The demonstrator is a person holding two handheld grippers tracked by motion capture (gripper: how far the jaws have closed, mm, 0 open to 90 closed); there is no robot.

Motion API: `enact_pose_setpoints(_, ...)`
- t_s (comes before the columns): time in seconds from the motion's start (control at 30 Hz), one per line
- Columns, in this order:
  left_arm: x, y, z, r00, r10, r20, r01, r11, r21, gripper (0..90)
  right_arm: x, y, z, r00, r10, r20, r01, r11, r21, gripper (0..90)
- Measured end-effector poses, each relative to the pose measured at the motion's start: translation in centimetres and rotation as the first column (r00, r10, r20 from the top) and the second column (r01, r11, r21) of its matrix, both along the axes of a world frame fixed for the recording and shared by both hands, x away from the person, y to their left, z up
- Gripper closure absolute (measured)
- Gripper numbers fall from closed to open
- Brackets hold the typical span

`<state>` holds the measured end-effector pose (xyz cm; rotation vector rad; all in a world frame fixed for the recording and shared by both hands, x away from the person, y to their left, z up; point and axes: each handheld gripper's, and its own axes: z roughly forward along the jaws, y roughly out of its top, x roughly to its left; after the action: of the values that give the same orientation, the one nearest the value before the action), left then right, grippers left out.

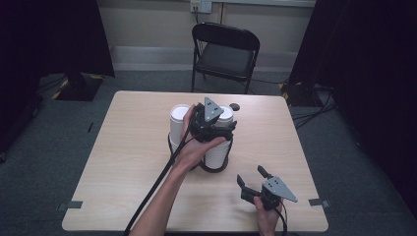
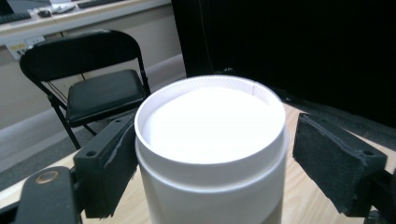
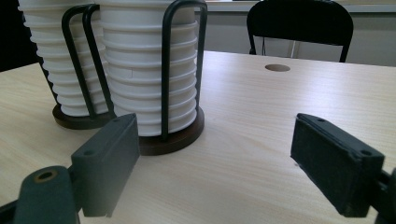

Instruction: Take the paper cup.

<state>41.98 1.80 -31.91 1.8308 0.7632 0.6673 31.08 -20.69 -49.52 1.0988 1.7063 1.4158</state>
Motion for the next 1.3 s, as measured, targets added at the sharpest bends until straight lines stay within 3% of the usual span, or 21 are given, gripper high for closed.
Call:
enact_pose_setpoints(0.13, 0.5, -0.4, -0.6, 0.9997, 0.008, -0.025, -0.007, 0.9993, 0.037, 15.7, 0.0, 0.0, 0.0, 1.0000, 0.001, 0.002, -0.001, 1.0000, 0.001, 14.8)
enact_pose_setpoints(0.27, 0.8, -0.5, -0.9, 0.9983, 0.007, -0.057, -0.005, 0.9998, 0.019, 17.0, 0.0, 0.0, 0.0, 1.0000, 0.002, 0.003, -0.002, 1.0000, 0.001, 14.7)
enact_pose_setpoints(0.33, 0.9, -0.5, -1.0, 0.9984, 0.006, -0.055, -0.004, 0.9995, 0.030, 16.8, 0.0, 0.0, 0.0, 1.0000, 0.003, 0.003, -0.003, 1.0000, 0.001, 14.7)
enact_pose_setpoints(0.37, 1.0, -0.6, -1.2, 0.9978, 0.018, -0.065, -0.015, 0.9987, 0.049, 17.0, 0.0, 0.0, 0.0, 1.0000, 0.004, 0.002, -0.004, 1.0000, 0.002, 14.8)
enact_pose_setpoints(0.43, 1.2, -0.6, -1.3, 0.9962, 0.021, -0.085, -0.017, 0.9989, 0.044, 16.3, 0.0, 0.0, 0.0, 1.0000, 0.004, 0.002, -0.004, 1.0000, 0.002, 14.8)
enact_pose_setpoints(0.47, 1.4, -0.6, -1.5, 0.9930, 0.016, -0.117, -0.011, 0.9989, 0.046, 17.1, 0.0, 0.0, 0.0, 1.0000, 0.007, 0.002, -0.007, 1.0000, 0.003, 14.8)
enact_pose_setpoints(0.63, 1.7, -0.9, -1.9, 0.9924, 0.010, -0.123, 0.001, 0.9960, 0.089, 15.8, 0.0, 0.0, 0.0, 1.0000, 0.009, 0.000, -0.009, 1.0000, 0.001, 14.8)
enact_pose_setpoints(1.1, 1.9, -0.8, -1.8, 0.9909, 0.004, -0.135, 0.004, 0.9980, 0.062, 17.9, 0.0, 0.0, 0.0, 0.9999, 0.010, 0.000, -0.010, 0.9999, 0.004, 14.8)
enact_pose_setpoints(1.3, 1.8, -0.5, -1.4, 0.9929, 0.001, -0.119, 0.002, 0.9997, 0.025, 18.0, 0.0, 0.0, 0.0, 0.9999, 0.013, -0.002, -0.013, 0.9999, 0.005, 14.8)
